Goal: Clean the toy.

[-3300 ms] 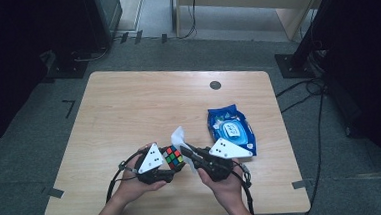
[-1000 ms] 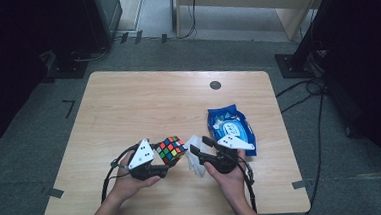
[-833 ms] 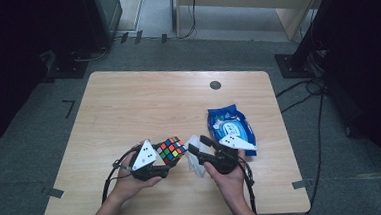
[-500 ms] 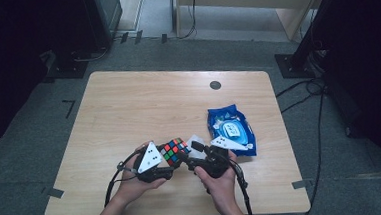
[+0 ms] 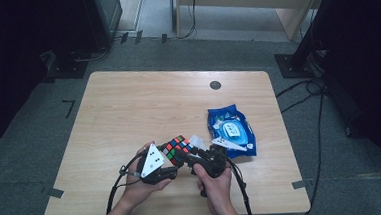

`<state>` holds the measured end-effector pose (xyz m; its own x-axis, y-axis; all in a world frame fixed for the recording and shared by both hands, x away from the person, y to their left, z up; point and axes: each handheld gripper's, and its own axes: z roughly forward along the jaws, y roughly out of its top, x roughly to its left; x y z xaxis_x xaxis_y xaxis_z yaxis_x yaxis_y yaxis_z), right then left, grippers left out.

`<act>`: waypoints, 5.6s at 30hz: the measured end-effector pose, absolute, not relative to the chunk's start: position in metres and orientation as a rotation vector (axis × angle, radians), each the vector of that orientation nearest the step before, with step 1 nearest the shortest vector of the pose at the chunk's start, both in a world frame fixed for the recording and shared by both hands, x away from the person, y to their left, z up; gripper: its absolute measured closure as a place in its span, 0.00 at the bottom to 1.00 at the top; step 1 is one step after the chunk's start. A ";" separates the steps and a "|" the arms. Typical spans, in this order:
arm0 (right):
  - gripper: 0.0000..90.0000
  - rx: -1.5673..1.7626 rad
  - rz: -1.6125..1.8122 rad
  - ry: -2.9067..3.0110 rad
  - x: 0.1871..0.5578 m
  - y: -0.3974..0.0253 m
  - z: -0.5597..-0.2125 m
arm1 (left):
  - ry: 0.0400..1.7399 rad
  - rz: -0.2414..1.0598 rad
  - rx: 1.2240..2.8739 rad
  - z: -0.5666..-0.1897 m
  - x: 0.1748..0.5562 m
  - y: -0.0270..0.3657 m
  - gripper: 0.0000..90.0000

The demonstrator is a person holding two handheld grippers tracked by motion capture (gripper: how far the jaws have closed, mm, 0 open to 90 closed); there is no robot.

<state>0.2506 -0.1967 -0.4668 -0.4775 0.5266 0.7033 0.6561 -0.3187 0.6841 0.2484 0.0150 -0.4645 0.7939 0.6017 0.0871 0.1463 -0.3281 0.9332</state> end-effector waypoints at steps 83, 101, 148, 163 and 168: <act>0.37 -1.462 -1.337 -2.259 0.275 -0.206 -0.437 | 0.040 0.824 2.159 -0.483 0.236 0.003 0.37; 0.37 -1.448 -1.400 -2.251 0.273 -0.204 -0.439 | 0.180 0.604 2.094 -0.478 0.247 0.013 0.38; 0.31 -1.444 -1.727 -2.439 0.274 -0.230 -0.453 | 0.447 0.496 2.017 -0.467 0.273 0.050 0.37; 0.37 -1.365 -1.302 -2.859 0.280 -0.205 -0.508 | 0.469 0.461 1.995 -0.465 0.273 0.051 0.37; 0.46 -1.373 -1.235 -2.885 0.281 -0.206 -0.514 | 0.475 0.446 1.998 -0.465 0.274 0.051 0.37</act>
